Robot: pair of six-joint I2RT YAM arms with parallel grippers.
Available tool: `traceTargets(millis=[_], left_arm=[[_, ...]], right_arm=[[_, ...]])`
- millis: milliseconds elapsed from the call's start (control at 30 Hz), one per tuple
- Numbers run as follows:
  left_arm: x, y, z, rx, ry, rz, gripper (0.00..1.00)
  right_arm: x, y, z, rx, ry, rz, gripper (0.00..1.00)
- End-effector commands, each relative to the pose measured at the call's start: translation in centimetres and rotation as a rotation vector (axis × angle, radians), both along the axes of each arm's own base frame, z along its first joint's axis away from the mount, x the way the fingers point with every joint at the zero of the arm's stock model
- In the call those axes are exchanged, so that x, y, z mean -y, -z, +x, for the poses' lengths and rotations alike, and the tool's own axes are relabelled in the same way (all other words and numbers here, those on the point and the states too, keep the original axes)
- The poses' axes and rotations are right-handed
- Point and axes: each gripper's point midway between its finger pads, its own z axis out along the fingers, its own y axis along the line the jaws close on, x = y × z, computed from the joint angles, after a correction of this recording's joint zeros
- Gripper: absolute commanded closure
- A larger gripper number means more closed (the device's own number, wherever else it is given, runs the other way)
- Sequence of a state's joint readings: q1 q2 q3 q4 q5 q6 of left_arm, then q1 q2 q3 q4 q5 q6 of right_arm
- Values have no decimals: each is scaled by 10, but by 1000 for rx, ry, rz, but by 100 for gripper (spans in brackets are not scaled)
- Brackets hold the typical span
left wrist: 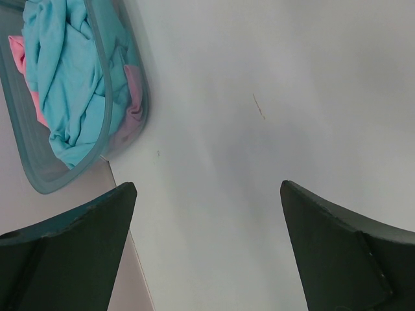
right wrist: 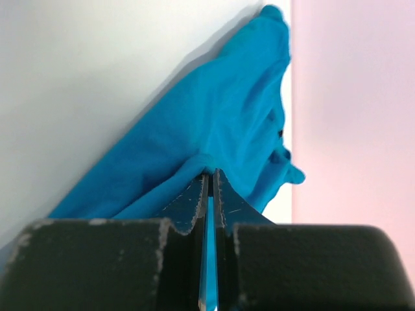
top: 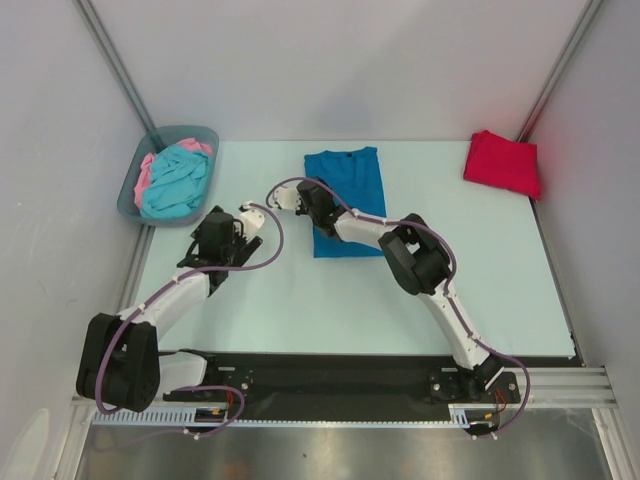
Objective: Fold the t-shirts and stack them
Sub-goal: Fold the tshirt
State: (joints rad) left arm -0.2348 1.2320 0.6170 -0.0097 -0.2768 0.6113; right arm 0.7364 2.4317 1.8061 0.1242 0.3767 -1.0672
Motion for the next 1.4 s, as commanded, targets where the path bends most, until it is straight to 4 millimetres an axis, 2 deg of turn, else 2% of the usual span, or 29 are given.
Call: traceTargets(millis=[0, 33, 133, 200, 233, 267, 333, 400, 433, 467, 500, 533, 567, 633, 667, 700, 733, 767, 867, 900, 933, 1033, 1067, 1133, 1167, 1233, 1267, 1367], left_arm=[[1, -5, 5, 21, 4, -13, 0], [1, -5, 5, 22, 4, -16, 0], [1, -5, 5, 21, 2, -14, 0], [1, -5, 5, 21, 2, -14, 0], [1, -6, 5, 23, 2, -14, 0], [1, -6, 5, 24, 2, -14, 0], [1, -6, 5, 25, 1, -13, 0], [1, -6, 4, 24, 2, -16, 0], [1, -7, 5, 27, 3, -16, 0], [1, -7, 5, 27, 3, -16, 0], [1, -6, 5, 25, 4, -16, 0], [2, -7, 5, 28, 5, -19, 0], [2, -8, 6, 28, 6, -20, 0], [2, -7, 6, 26, 7, -21, 0], [3, -8, 6, 29, 7, -21, 0], [3, -8, 6, 29, 7, -21, 0], [3, -8, 6, 31, 8, -24, 0], [2, -5, 2, 10, 8, -18, 0], [2, -9, 2, 19, 7, -22, 0], [2, -10, 2, 20, 7, -19, 0], [2, -12, 2, 27, 6, -22, 0], [1, -13, 1, 28, 6, -22, 0], [2, -15, 2, 34, 6, -24, 0], [2, -16, 1, 36, 6, -25, 0], [2, -17, 2, 39, 5, -29, 0], [3, -18, 2, 38, 7, -32, 0], [3, -18, 2, 37, 5, -34, 0], [3, -19, 2, 37, 5, -34, 0]], right_arm=[[-8, -26, 16, 59, 8, 43, 100], [-10, -30, 18, 67, 8, 50, 100], [-10, -27, 22, 64, 20, 37, 100], [-6, -16, 23, 65, 46, 5, 71], [-5, -13, 22, 72, 47, -9, 60], [-3, -10, 22, 76, 52, -10, 43], [1, -14, 19, 69, 60, 0, 36], [3, -9, 9, 21, 60, 38, 30], [5, -26, 5, 17, 63, 59, 29], [9, -23, -2, -6, 75, 77, 28], [12, -33, -4, -6, 79, 93, 28], [15, -55, -9, 8, 83, 117, 28], [18, -66, -13, 14, 88, 135, 28], [30, -72, -24, 6, 98, 144, 28], [35, -104, -29, 40, 94, 183, 28], [41, -100, -37, 22, 97, 180, 28], [46, -108, -43, 18, 96, 181, 28], [50, -130, -51, 35, 90, 207, 28], [64, -110, -82, -84, 63, 151, 28], [66, -117, -94, -112, 32, 162, 28], [77, -90, -112, -196, 29, 112, 28], [84, -73, -145, -268, -30, 87, 28], [92, -49, -162, -308, -39, 52, 28], [97, -40, -176, -316, -65, 52, 28], [105, -20, -189, -349, -64, 28, 29], [102, -14, -200, -352, -82, 26, 29], [107, -5, -207, -365, -72, 17, 29], [103, -2, -218, -362, -89, 13, 30]])
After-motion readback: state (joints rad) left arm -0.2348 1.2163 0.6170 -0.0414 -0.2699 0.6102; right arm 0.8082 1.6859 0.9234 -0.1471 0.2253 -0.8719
